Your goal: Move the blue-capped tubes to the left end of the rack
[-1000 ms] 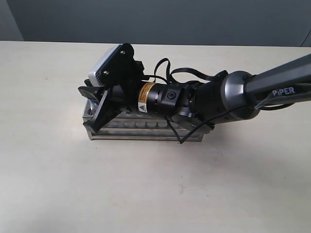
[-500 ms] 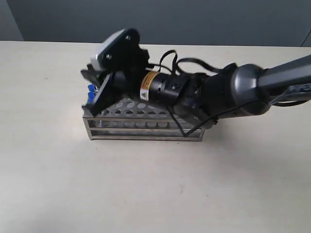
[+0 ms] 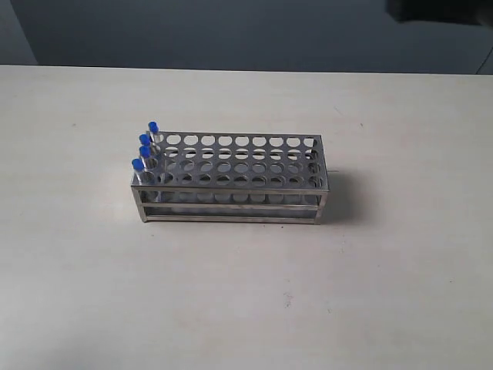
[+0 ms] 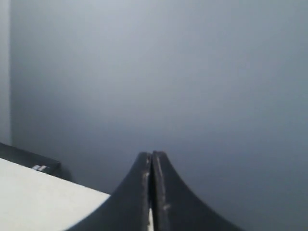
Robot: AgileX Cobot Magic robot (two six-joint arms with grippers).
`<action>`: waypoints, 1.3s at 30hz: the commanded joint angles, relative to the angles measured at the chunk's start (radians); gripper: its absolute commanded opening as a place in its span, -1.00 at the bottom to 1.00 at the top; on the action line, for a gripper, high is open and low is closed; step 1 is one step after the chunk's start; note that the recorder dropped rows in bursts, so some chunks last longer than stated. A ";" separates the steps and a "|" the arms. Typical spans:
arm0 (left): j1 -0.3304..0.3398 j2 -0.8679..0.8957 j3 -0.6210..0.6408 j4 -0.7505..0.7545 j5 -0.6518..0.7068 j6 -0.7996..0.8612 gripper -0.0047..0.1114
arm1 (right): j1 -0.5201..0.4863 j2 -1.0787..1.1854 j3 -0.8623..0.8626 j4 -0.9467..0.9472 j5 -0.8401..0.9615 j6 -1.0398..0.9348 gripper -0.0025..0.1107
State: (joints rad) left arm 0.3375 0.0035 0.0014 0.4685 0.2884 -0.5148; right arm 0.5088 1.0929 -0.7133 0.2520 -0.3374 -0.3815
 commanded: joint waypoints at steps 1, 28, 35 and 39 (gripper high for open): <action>0.001 -0.004 -0.001 0.000 0.003 -0.002 -0.90 | -0.119 -0.268 0.193 0.047 0.151 -0.014 -0.97; 0.001 -0.004 -0.001 0.000 0.003 -0.002 -0.90 | -0.159 -0.832 0.529 0.047 0.311 -0.010 -0.97; 0.001 -0.004 -0.001 0.000 0.003 -0.002 -0.90 | -0.159 -0.970 0.617 -0.095 0.337 -0.010 -0.97; 0.001 -0.004 -0.001 0.000 0.001 -0.002 -0.90 | -0.159 -0.984 0.662 -0.109 0.337 -0.010 -0.97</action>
State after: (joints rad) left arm 0.3375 0.0035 0.0014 0.4685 0.2884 -0.5148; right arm 0.3541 0.1179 -0.0760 0.1594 0.0110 -0.3899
